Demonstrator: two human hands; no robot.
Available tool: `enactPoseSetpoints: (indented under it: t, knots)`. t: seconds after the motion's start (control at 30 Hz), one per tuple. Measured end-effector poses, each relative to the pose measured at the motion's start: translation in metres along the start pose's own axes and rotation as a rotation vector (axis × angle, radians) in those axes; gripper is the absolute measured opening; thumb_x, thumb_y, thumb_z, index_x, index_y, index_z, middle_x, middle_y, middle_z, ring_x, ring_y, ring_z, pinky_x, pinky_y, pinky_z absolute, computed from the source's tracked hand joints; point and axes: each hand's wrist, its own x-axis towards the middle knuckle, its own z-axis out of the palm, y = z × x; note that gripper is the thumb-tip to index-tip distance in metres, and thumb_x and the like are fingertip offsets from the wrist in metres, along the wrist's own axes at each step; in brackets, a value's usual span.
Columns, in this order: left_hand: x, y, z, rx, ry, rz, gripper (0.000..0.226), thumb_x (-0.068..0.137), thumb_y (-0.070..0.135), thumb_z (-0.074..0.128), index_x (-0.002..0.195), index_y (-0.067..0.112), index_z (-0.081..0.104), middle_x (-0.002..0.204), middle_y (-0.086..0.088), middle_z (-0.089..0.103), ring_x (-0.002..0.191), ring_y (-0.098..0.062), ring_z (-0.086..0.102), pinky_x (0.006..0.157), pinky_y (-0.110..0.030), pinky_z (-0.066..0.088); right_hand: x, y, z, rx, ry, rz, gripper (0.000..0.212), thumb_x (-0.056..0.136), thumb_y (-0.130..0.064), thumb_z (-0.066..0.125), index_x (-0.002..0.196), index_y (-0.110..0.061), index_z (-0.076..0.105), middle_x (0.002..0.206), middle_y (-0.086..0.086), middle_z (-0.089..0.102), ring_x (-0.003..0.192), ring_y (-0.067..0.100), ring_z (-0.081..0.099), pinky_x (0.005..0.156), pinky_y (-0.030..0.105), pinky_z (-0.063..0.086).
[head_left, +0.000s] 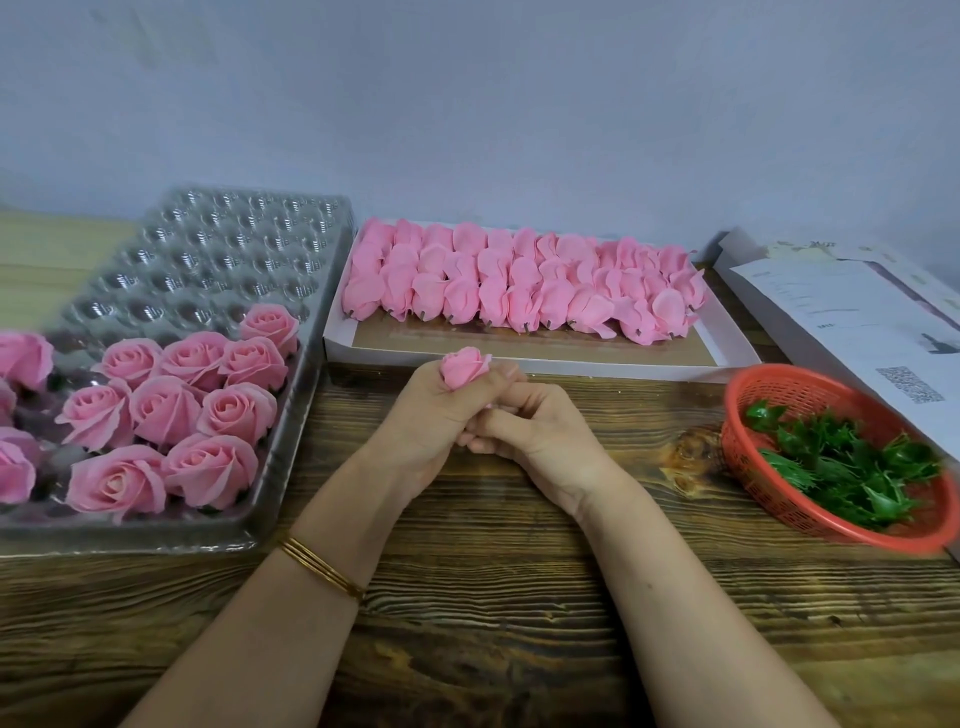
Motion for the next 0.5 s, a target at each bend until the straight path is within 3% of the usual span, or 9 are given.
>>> enactPoseSetpoints:
  t: [0.1,0.2,0.3,0.37,0.5]
  knots:
    - [0.001,-0.003,-0.001,0.019,0.019,0.059,0.037,0.085,0.025,0.070,0.103,-0.008,0.067,0.083,-0.010,0.067,0.077,-0.017,0.065,0.065,-0.026,0.055,-0.001,-0.002,-0.002,0.047,-0.029,0.025,0.027,0.082,0.016,0.060,0.088,-0.007,0.073,0.079,0.010,0.068,0.079,0.018,0.067,0.077,0.025,0.057]
    - [0.001,-0.006,-0.001,0.136,0.111,0.146,0.017,0.092,0.013,0.068,0.096,-0.003,0.070,0.077,0.000,0.072,0.073,-0.006,0.067,0.063,-0.016,0.053,0.001,-0.007,-0.006,0.124,-0.011,0.080,0.035,0.071,-0.007,0.058,0.102,-0.008,0.072,0.090,0.012,0.068,0.085,0.020,0.067,0.073,0.026,0.057]
    - [0.002,-0.009,0.000,0.303,0.209,0.208,0.007,0.087,0.017,0.075,0.091,0.015,0.070,0.094,-0.004,0.071,0.084,-0.008,0.066,0.071,-0.017,0.051,0.005,-0.008,-0.006,0.220,0.143,0.082,0.030,0.070,-0.025,0.061,0.093,-0.012,0.075,0.083,0.007,0.069,0.073,0.015,0.064,0.067,0.025,0.057]
    - [0.003,-0.011,0.002,0.424,0.248,0.254,0.020,0.084,0.022,0.079,0.078,0.033,0.063,0.098,-0.007,0.066,0.086,-0.010,0.063,0.074,-0.022,0.048,0.006,-0.007,-0.004,0.214,0.215,0.076,0.035,0.069,-0.032,0.066,0.097,-0.010,0.073,0.084,0.005,0.069,0.071,0.012,0.063,0.066,0.024,0.055]
    - [0.002,-0.012,0.003,0.511,0.164,0.280,0.012,0.087,0.020,0.075,0.081,0.030,0.070,0.085,0.001,0.072,0.083,-0.014,0.067,0.074,-0.030,0.053,0.006,-0.006,-0.002,0.202,0.234,0.053,0.029,0.068,-0.032,0.073,0.090,-0.014,0.070,0.086,0.003,0.073,0.080,0.012,0.069,0.066,0.023,0.054]
